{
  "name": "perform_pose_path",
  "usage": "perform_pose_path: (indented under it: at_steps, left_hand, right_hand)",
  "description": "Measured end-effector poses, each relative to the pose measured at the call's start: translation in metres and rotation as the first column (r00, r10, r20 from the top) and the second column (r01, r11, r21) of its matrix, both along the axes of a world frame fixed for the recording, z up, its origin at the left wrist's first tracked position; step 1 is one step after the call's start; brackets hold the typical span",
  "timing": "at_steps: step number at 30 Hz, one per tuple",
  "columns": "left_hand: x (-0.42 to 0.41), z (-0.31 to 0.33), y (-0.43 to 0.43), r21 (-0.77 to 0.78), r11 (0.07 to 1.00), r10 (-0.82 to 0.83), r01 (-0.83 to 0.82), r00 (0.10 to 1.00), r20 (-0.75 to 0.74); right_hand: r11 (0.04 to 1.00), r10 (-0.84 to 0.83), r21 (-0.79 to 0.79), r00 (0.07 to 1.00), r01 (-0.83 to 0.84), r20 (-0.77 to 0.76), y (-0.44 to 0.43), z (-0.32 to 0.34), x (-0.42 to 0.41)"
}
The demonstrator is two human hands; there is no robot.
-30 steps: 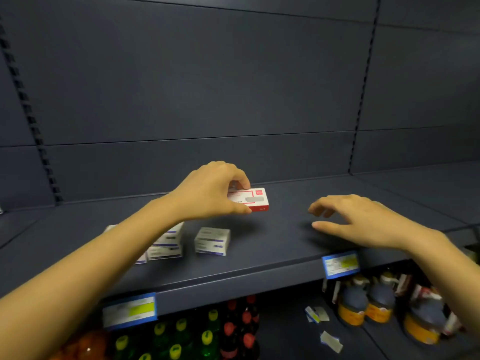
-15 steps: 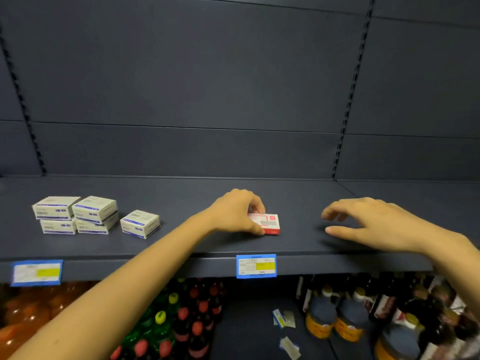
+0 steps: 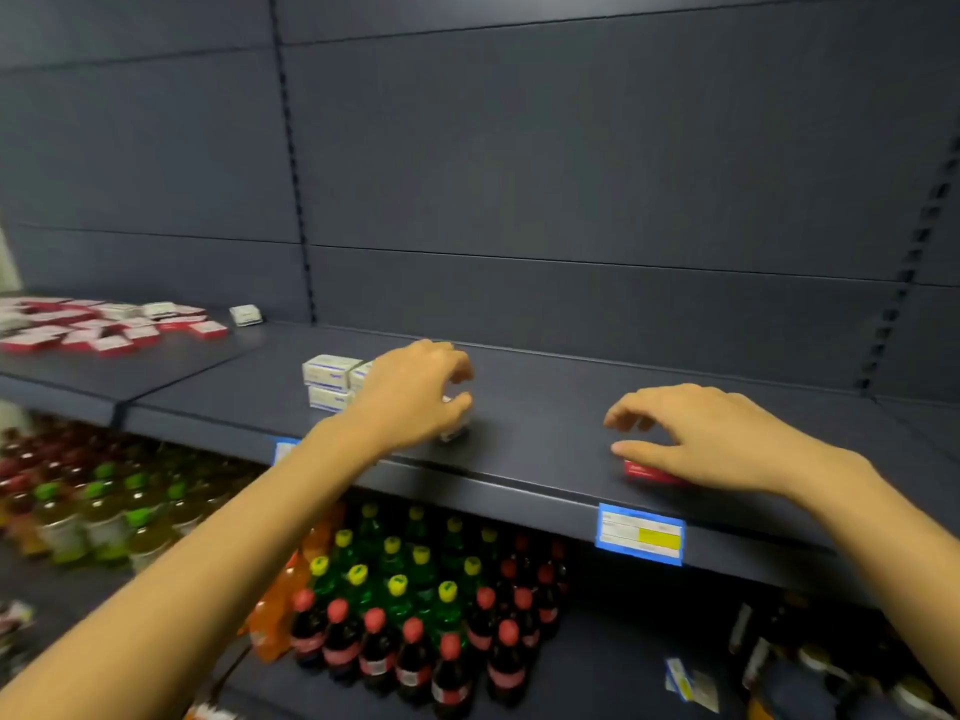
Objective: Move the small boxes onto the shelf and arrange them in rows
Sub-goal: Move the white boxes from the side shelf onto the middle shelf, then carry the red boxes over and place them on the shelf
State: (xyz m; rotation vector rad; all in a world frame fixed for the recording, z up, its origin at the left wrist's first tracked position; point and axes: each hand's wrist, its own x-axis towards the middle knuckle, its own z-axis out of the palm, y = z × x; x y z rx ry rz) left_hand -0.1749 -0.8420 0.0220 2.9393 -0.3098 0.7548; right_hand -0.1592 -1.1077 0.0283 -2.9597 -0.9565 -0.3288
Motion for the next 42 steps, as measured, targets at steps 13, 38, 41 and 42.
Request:
perform_pose_path:
  at_steps: [13,38,41,42]
  left_hand:
    - [-0.096,-0.011,0.213,0.037,0.933,0.361,-0.359,0.931,-0.053]
    - [-0.071,-0.027,0.522,0.025,0.928,0.372,-0.372,0.918,-0.139]
    - [-0.045,-0.022,0.554,0.005,0.932,0.359,-0.362,0.922,-0.144]
    - [-0.036,-0.020,0.564,0.000,0.933,0.355,-0.359,0.923,-0.149]
  right_hand:
    - [0.941,0.331,0.048,0.940,-0.335,0.080,0.228,-0.001,-0.011]
    - [0.946,0.319,0.035,0.946,-0.321,0.058,0.601,-0.023,0.044]
    - [0.963,0.265,0.031,0.959,-0.269,0.097,0.631,-0.020,0.071]
    - [0.969,0.243,0.019,0.964,-0.246,0.106,0.640,-0.019,0.080]
